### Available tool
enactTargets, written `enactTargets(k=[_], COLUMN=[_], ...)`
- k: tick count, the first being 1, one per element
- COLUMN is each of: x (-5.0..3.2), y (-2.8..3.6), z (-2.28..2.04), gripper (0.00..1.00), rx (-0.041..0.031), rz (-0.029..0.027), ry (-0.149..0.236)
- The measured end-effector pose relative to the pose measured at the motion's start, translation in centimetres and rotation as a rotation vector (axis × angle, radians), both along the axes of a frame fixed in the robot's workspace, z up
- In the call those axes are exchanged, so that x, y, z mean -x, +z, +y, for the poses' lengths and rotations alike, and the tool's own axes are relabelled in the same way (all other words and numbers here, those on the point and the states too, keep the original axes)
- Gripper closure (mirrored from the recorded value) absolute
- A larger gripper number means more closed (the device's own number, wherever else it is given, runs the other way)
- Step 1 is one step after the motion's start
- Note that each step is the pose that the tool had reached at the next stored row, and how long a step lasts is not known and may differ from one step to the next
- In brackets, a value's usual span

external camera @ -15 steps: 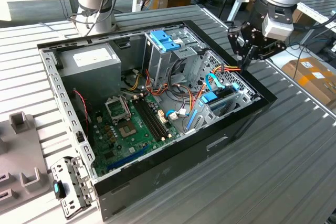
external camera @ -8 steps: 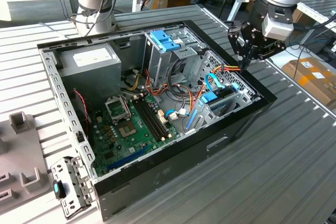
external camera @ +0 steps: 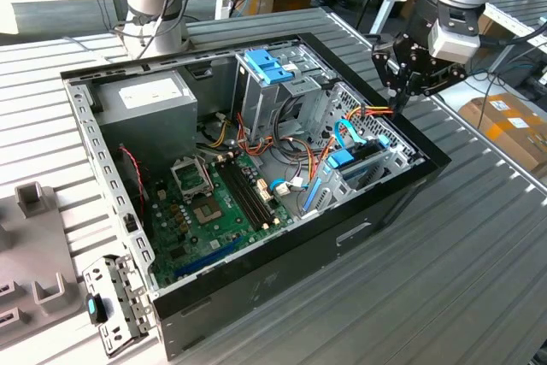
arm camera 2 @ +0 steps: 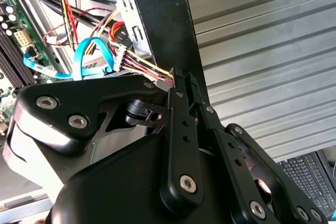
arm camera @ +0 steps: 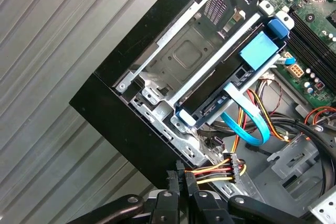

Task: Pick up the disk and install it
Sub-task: 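Insert the second disk wire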

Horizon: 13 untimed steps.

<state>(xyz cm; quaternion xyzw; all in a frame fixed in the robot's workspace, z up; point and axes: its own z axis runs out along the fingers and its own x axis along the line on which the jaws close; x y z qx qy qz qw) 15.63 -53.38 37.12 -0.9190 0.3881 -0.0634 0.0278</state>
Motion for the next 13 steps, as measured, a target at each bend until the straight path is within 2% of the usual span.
enactTargets(k=[4, 7, 13], x=[0.00, 0.30, 2.24], y=[0.13, 0.14, 0.12], z=[0.00, 0.00, 0.00], gripper=[0.84, 0.84, 0.84], rx=[-0.0001, 0.0000, 0.0000], rz=[0.0000, 0.0000, -0.0007], ry=[0.000, 0.000, 0.000])
